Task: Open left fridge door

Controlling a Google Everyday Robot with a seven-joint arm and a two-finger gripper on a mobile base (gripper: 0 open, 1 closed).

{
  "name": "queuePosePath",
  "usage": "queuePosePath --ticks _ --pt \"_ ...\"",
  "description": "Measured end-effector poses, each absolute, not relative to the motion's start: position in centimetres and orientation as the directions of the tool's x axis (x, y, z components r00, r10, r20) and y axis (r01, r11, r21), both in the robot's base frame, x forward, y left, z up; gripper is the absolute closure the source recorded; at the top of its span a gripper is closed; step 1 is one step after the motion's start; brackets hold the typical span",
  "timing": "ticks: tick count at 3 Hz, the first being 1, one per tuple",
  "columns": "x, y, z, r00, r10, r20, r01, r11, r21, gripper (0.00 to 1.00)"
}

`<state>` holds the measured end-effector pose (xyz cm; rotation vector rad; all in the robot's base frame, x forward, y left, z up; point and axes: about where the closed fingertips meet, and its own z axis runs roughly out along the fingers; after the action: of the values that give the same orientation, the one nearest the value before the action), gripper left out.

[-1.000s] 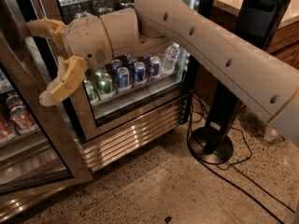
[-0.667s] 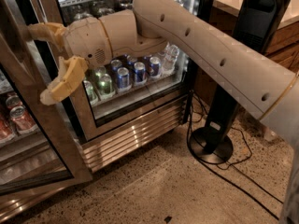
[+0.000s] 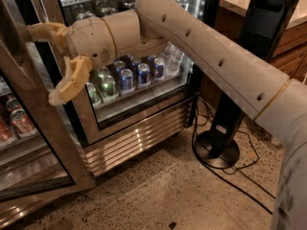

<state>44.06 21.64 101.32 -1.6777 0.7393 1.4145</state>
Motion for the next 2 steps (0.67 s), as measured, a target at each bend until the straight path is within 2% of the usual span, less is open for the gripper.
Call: queuePosePath --ticks 2 --pt "44.04 21.40 101.32 0.203 0.061 -0.977 -0.834 -0.511 -0.206 0.00"
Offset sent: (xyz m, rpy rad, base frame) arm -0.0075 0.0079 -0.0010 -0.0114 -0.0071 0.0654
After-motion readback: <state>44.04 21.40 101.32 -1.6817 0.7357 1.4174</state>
